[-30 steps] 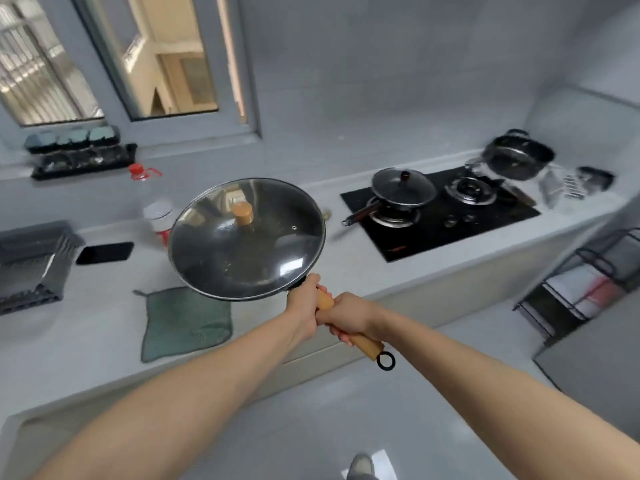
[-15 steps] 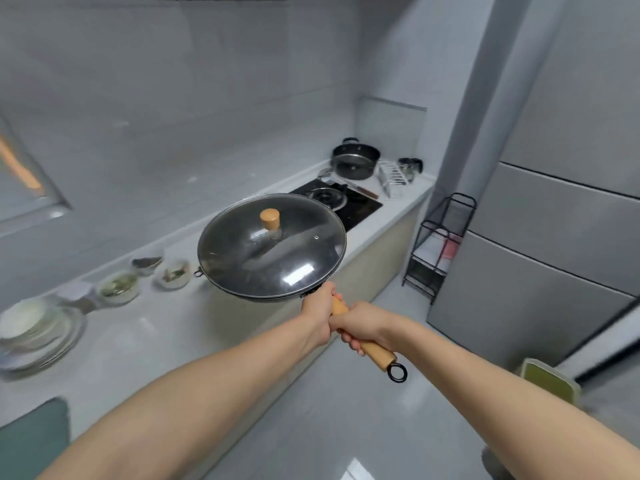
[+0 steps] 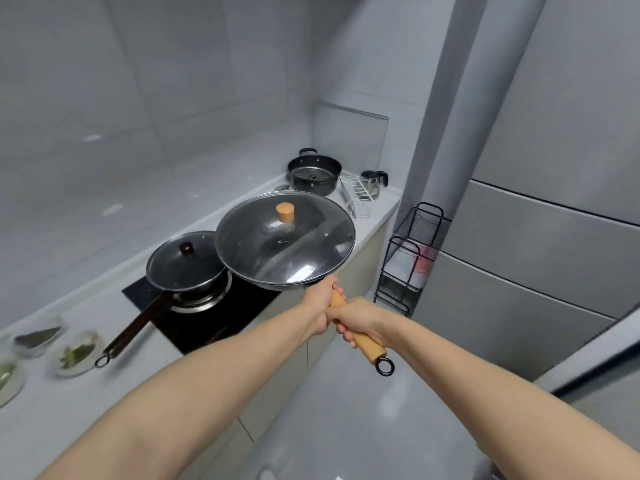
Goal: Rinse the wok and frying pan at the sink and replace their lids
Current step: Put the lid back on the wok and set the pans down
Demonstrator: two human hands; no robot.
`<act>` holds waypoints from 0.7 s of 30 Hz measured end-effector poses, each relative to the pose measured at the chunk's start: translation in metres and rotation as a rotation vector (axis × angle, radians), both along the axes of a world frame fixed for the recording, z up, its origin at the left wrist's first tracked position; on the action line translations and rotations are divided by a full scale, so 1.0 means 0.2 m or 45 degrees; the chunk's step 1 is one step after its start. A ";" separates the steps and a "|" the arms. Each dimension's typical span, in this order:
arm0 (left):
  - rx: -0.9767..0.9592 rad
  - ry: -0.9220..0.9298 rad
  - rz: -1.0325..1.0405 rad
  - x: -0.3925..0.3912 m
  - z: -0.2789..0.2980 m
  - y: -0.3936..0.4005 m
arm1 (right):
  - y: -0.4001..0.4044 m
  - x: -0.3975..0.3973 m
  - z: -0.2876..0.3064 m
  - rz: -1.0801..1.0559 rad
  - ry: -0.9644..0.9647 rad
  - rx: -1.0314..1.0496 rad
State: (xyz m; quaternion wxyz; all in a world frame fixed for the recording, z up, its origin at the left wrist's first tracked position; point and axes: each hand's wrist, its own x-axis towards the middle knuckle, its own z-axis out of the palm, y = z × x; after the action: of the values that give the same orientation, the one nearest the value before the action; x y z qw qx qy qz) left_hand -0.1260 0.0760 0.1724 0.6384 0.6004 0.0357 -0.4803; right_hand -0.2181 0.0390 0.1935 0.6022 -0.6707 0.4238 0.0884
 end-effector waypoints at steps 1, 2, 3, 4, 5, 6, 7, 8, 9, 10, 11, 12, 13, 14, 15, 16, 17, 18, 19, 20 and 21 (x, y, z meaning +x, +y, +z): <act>0.014 -0.002 -0.030 0.08 -0.02 -0.06 | -0.05 0.08 -0.03 -0.030 -0.002 0.012; 0.025 0.001 -0.048 0.15 -0.04 -0.11 | -0.08 0.14 -0.05 -0.054 -0.001 0.014; 0.038 0.011 -0.071 0.23 -0.07 -0.16 | -0.13 0.21 -0.06 -0.082 0.007 0.017; 0.048 0.026 -0.089 0.30 -0.09 -0.21 | -0.16 0.27 -0.07 -0.106 0.018 0.023; 0.056 0.028 -0.119 0.38 -0.10 -0.27 | -0.21 0.35 -0.08 -0.137 0.021 0.035; 0.053 0.029 -0.135 0.45 -0.11 -0.32 | -0.26 0.42 -0.09 -0.158 0.020 0.043; 0.049 0.036 -0.146 0.52 -0.12 -0.38 | -0.31 0.49 -0.09 -0.176 0.020 0.051; 0.046 0.052 -0.145 0.58 -0.13 -0.43 | -0.35 0.55 -0.10 -0.193 0.024 0.052; 0.051 0.072 -0.143 0.63 -0.14 -0.47 | -0.38 0.60 -0.11 -0.205 0.028 0.052; 0.062 0.090 -0.152 0.67 -0.14 -0.50 | -0.40 0.64 -0.12 -0.208 0.031 0.053; 0.082 0.096 -0.175 0.73 -0.16 -0.55 | -0.45 0.70 -0.14 -0.217 0.034 0.065; 0.096 0.099 -0.184 0.79 -0.18 -0.59 | -0.50 0.76 -0.16 -0.225 0.033 0.073; 0.104 0.103 -0.179 0.85 -0.21 -0.64 | -0.55 0.82 -0.18 -0.231 0.029 0.079; 0.109 0.101 -0.179 0.91 -0.23 -0.68 | -0.60 0.88 -0.20 -0.237 0.023 0.081; 0.120 0.095 -0.186 0.97 -0.25 -0.73 | -0.65 0.94 -0.22 -0.240 0.017 0.083; 0.135 0.086 -0.192 1.02 -0.27 -0.77 | -0.69 0.99 -0.25 -0.240 0.011 0.085; 0.152 0.085 -0.175 1.08 -0.30 -0.83 | -0.75 1.05 -0.28 -0.221 0.010 0.089; 0.168 0.084 -0.159 1.12 -0.32 -0.86 | -0.79 1.10 -0.31 -0.206 0.012 0.094; 0.184 0.092 -0.146 1.16 -0.34 -0.89 | -0.82 1.14 -0.33 -0.186 0.019 0.100; 0.198 0.104 -0.138 1.20 -0.36 -0.91 | -0.86 1.17 -0.34 -0.162 0.027 0.102; 0.207 0.113 -0.134 1.24 -0.38 -0.95 | -0.90 1.22 -0.36 -0.139 0.031 0.100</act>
State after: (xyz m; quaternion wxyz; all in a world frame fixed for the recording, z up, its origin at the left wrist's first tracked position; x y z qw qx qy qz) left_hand 0.1215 -0.1132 0.0971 0.5593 0.6295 0.0712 -0.5346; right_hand 0.0250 -0.1409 0.1220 0.6269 -0.6213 0.4632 0.0803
